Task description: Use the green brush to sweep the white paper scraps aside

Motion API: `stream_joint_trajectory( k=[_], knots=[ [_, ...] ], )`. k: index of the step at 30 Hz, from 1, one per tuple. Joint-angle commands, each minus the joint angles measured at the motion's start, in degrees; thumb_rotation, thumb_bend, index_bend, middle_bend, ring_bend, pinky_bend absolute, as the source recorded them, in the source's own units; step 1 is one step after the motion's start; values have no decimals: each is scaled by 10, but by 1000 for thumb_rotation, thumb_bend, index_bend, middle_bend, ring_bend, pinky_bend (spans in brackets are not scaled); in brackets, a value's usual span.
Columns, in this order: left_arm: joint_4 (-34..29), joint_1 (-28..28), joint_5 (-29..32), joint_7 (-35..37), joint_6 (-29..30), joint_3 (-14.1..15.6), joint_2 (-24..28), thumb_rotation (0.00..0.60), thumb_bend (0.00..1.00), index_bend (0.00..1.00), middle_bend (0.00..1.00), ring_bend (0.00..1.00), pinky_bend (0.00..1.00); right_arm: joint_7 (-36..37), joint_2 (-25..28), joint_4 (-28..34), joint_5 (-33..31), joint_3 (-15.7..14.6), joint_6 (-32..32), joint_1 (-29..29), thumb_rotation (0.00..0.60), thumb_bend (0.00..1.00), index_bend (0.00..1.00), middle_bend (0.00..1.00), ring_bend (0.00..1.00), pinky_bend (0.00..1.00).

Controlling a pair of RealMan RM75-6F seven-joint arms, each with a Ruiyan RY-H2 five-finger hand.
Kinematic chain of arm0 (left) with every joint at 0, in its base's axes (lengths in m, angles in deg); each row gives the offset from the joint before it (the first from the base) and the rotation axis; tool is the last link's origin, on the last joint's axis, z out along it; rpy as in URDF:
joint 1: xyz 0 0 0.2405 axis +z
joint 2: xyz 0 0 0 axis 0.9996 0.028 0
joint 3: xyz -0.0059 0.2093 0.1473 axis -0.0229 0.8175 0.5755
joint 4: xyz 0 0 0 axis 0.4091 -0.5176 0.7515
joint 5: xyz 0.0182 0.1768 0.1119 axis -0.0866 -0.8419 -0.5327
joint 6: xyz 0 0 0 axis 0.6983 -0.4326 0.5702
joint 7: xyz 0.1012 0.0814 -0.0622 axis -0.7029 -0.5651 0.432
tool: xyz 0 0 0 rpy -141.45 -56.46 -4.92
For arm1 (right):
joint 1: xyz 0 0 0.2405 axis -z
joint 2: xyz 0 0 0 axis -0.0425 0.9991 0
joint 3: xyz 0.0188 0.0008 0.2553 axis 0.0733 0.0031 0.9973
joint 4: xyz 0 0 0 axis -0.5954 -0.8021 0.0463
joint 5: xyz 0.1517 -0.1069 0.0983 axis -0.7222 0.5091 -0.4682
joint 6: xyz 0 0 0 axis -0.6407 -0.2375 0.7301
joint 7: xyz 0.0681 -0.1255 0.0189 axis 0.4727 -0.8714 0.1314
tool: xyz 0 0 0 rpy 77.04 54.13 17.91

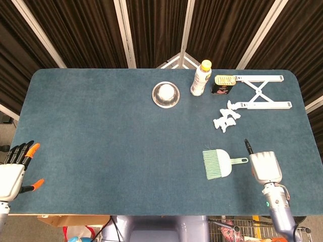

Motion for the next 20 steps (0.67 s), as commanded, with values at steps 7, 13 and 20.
stream_joint_trajectory(
  k=[7,13,20],
  knots=[
    [16,6,-16,-9,25,-4,-11,600,0,0,0,0,15,258,41,-46,141,-14,-108,81,600,308,0,11,0,4],
    [31,8,-25,-24,38,-6,-22,600,0,0,0,0,15,388,57,-74,163,-31,-135,132,600,308,0,0,0,0],
    [38,10,-25,-36,46,-10,-28,600,0,0,0,0,15,440,62,-76,175,-30,-117,144,600,308,0,0,0,0]
  ],
)
